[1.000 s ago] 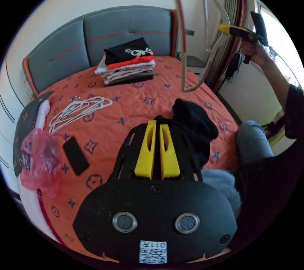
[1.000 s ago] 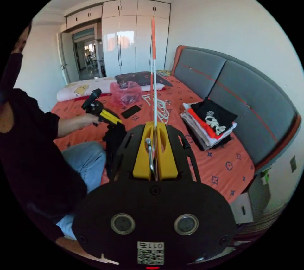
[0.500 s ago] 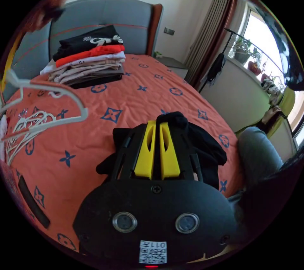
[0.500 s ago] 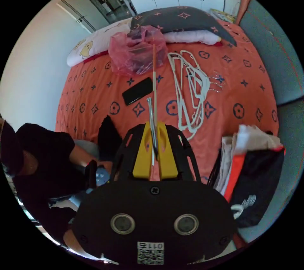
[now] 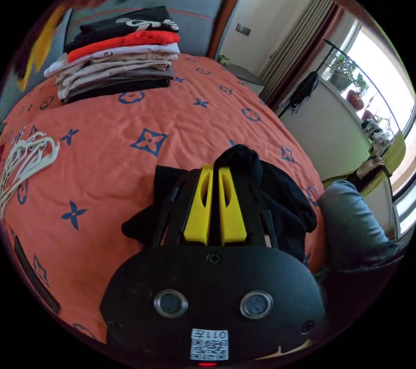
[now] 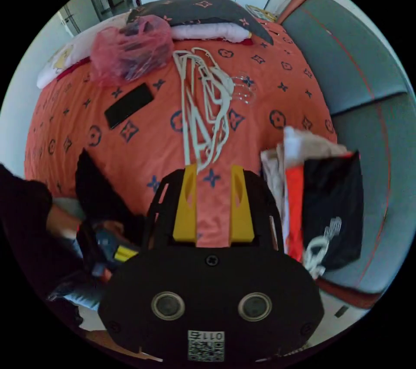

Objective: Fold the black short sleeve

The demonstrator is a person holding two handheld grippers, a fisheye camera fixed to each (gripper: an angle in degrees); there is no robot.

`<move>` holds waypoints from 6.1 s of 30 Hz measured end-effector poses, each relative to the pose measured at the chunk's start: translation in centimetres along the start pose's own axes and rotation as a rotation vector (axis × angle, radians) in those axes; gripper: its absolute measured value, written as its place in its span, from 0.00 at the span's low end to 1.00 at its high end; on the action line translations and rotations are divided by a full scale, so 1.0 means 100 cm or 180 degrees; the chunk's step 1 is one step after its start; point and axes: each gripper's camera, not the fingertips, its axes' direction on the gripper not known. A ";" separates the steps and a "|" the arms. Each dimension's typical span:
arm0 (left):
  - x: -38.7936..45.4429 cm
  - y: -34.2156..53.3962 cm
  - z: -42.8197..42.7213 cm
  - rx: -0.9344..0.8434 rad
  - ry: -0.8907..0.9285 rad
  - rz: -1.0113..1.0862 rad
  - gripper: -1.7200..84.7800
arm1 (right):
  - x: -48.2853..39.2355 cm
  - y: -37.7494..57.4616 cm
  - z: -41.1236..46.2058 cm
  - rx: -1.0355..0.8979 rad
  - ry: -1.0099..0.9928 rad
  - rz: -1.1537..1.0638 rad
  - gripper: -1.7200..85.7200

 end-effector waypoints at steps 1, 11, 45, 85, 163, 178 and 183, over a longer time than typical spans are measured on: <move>-0.001 0.000 -0.003 -0.0014 -0.0034 -0.0032 0.02 | -0.006 0.024 -0.005 0.0021 0.0015 0.0071 0.15; -0.002 0.019 -0.080 0.0068 -0.0013 -0.0320 0.02 | -0.140 0.357 0.052 0.0128 -0.0125 0.1757 0.14; 0.117 0.040 -0.473 0.0555 -0.2267 0.0540 0.02 | -0.337 0.529 -0.131 0.1267 0.1412 0.1013 0.04; -0.134 0.168 -0.151 -0.0304 0.1452 -0.1738 0.06 | -0.509 0.585 0.265 0.0587 -0.0329 0.2636 0.13; 0.059 0.054 -0.114 -0.1769 0.0015 -0.0371 0.02 | -0.782 0.452 0.280 -0.0013 0.0943 0.1992 0.13; 0.022 0.101 -0.213 -0.1921 -0.0172 0.0014 0.02 | -0.825 0.432 0.267 -0.0566 0.1955 0.0383 0.12; 0.006 0.121 -0.248 -0.2001 -0.0234 0.0062 0.02 | -0.804 0.440 0.255 -0.0626 0.1856 0.0087 0.10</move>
